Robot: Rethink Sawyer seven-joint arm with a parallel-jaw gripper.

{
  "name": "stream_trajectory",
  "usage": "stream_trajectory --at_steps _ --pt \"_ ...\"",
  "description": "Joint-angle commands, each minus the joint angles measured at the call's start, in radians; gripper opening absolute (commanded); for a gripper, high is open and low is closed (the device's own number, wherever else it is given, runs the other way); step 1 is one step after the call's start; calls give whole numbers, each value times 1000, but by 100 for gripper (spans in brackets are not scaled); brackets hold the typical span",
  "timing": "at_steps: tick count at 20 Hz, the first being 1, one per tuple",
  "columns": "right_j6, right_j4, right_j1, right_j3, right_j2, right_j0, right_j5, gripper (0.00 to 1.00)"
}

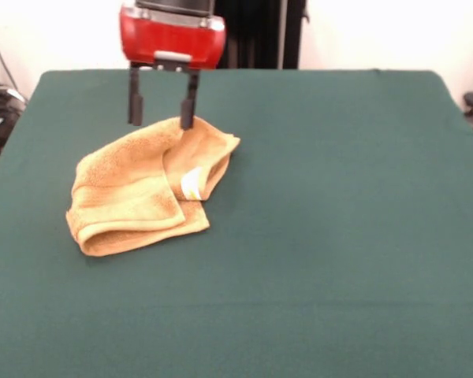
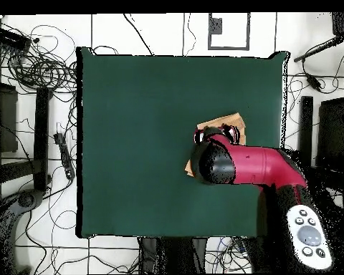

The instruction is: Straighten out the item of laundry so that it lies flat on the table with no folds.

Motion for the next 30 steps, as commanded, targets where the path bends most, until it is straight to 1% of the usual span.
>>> stream_trajectory --at_steps 1,8,13,22,30 --pt "291 50 112 120 -51 84 -114 100" --pt "294 80 172 114 -105 133 -207 100" --pt "277 101 193 113 -125 147 -243 100" --pt "250 137 195 122 -135 154 -257 100" --pt "238 165 187 122 -146 171 -225 100"
